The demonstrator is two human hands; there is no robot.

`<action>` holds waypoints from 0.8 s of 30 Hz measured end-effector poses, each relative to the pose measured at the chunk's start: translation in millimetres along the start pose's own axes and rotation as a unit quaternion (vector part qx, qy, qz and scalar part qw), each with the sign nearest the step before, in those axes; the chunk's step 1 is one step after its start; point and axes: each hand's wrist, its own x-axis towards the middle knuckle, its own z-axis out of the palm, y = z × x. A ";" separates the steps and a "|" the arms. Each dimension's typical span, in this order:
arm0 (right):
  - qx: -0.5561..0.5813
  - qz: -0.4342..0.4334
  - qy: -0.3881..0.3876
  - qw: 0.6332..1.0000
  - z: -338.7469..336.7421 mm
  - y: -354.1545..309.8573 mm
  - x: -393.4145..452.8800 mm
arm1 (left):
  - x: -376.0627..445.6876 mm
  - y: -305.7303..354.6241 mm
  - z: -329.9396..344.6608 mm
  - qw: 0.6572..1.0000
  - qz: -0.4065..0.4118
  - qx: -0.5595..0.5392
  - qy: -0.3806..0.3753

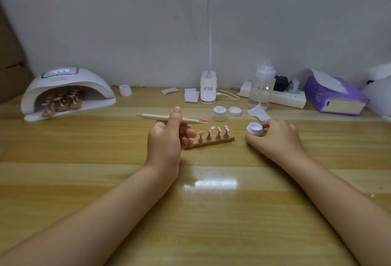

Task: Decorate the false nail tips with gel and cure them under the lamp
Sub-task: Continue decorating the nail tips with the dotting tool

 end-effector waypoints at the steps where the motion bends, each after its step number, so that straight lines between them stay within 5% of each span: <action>1: 0.005 0.000 0.008 1.000 0.0 0.2 -0.2 | -0.2 -0.1 -0.2 1.000 0.002 0.001 -0.002; 5: 0.025 -0.012 0.026 0.999 -1.0 0.5 -0.9 | -2.9 1.1 -0.2 0.999 0.031 0.031 -0.019; 13: 0.140 -0.166 0.110 0.970 -16.8 -37.2 -24.4 | -15.6 16.5 8.4 0.957 0.225 0.149 -0.105; 24: 0.123 -0.274 0.115 0.947 -21.3 -58.0 -45.8 | -21.0 12.5 5.3 0.908 0.276 0.293 -0.115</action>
